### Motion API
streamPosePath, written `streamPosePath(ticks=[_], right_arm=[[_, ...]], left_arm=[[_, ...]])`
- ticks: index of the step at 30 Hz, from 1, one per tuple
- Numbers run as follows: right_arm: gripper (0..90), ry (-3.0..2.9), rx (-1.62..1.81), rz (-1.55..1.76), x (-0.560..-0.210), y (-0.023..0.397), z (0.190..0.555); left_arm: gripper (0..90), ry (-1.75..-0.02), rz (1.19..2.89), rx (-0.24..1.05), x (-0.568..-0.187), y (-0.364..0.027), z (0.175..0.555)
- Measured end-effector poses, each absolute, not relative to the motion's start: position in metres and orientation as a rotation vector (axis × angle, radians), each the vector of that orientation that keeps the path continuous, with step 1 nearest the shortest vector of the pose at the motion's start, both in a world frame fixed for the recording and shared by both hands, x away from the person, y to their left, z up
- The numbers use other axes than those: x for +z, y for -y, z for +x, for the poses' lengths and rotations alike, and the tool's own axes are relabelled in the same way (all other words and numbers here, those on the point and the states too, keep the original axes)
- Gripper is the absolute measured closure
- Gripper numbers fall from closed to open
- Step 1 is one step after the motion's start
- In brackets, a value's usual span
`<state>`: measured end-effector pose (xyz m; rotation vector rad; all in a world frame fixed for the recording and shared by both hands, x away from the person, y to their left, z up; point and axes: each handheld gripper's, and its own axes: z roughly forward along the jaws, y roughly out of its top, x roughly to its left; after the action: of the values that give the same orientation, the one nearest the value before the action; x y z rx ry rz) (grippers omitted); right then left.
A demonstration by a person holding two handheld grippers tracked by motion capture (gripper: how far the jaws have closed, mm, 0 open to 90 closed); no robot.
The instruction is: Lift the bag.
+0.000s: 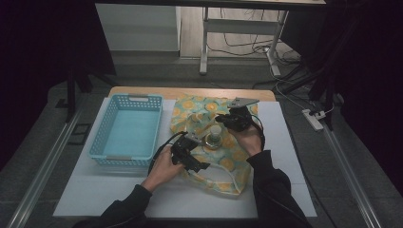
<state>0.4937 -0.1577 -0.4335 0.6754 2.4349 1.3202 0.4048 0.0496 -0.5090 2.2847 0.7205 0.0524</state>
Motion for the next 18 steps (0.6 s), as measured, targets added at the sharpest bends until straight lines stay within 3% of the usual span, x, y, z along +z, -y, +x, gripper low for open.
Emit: streamPosePath(ticks=[18], right_arm=[[89.8, -2.442, 1.317, 0.673, -0.434, 0.157, 0.494]], left_arm=[[1.3, -0.72, 2.417, 0.166, -0.535, -0.034, 0.407]])
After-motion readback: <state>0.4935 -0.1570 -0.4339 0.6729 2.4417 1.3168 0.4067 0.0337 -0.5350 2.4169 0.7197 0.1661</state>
